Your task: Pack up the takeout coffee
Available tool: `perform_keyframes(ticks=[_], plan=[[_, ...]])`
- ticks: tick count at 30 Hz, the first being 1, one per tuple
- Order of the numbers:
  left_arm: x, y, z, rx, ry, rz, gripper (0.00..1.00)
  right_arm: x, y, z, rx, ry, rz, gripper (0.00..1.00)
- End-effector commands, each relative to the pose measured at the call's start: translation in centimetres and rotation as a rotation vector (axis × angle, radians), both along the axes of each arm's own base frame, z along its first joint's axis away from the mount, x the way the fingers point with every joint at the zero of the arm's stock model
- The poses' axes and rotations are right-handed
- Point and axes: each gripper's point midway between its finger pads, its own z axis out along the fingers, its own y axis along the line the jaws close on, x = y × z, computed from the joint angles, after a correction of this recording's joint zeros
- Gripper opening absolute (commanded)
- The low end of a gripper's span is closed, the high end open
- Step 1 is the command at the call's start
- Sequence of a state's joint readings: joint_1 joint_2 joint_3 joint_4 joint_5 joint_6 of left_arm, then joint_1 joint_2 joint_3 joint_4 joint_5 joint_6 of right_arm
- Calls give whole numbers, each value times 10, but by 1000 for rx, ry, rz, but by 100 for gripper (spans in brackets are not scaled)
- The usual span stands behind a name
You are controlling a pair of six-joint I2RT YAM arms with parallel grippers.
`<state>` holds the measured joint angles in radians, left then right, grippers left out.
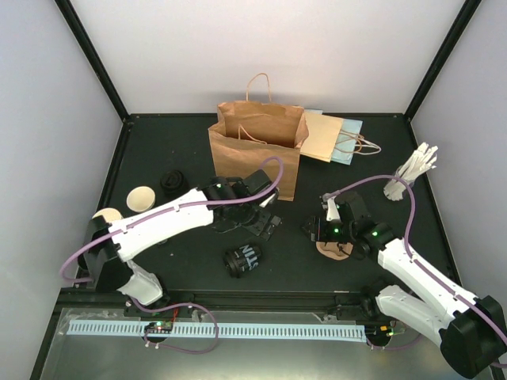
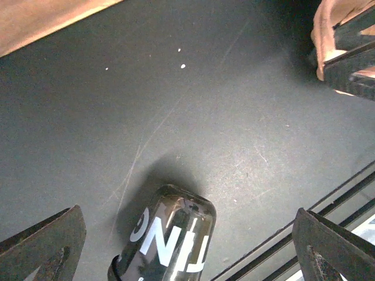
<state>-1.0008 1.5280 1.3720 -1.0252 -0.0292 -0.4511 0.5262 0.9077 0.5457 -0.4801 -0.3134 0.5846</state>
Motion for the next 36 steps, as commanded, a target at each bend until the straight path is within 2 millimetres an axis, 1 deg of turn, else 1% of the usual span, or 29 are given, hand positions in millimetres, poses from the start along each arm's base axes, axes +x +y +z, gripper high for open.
perform_keyframes(ticks=[1, 6, 9, 12, 16, 18, 20, 23, 26, 30, 32, 33, 34, 36], plan=[[-2, 18, 21, -55, -19, 45, 99, 0, 6, 16, 10, -53, 59, 55], [-13, 60, 5, -61, -2, 147, 99, -2, 7, 18, 7, -78, 85, 56], [-21, 82, -1, -97, -9, 193, 99, -4, 12, 20, 28, -88, 121, 59], [-28, 97, -5, -152, -20, 236, 99, -5, 21, 25, 54, -100, 169, 62], [-29, 110, -14, -237, -29, 301, 99, -9, 33, 30, 55, -129, 235, 65], [-31, 117, -16, -275, -14, 338, 99, -11, 40, 35, 59, -158, 275, 68], [-31, 124, -20, -298, -2, 370, 99, -14, 48, 42, 64, -200, 323, 74], [-30, 129, -26, -340, 26, 400, 99, -13, 55, 54, 27, -281, 352, 89], [-34, 128, -37, -375, 71, 401, 97, -3, 55, 67, 20, -324, 319, 100], [-42, 118, -45, -432, 126, 368, 95, 13, 48, 82, -4, -376, 228, 100], [-50, 107, -48, -480, 171, 309, 93, 17, 46, 87, 3, -386, 197, 100], [-52, 101, -49, -505, 185, 283, 91, 15, 48, 86, 13, -376, 208, 100], [-55, 97, -52, -522, 207, 264, 90, 9, 53, 86, 19, -373, 259, 100], [-59, 92, -56, -554, 212, 234, 88, -7, 64, 81, 42, -316, 371, 100]])
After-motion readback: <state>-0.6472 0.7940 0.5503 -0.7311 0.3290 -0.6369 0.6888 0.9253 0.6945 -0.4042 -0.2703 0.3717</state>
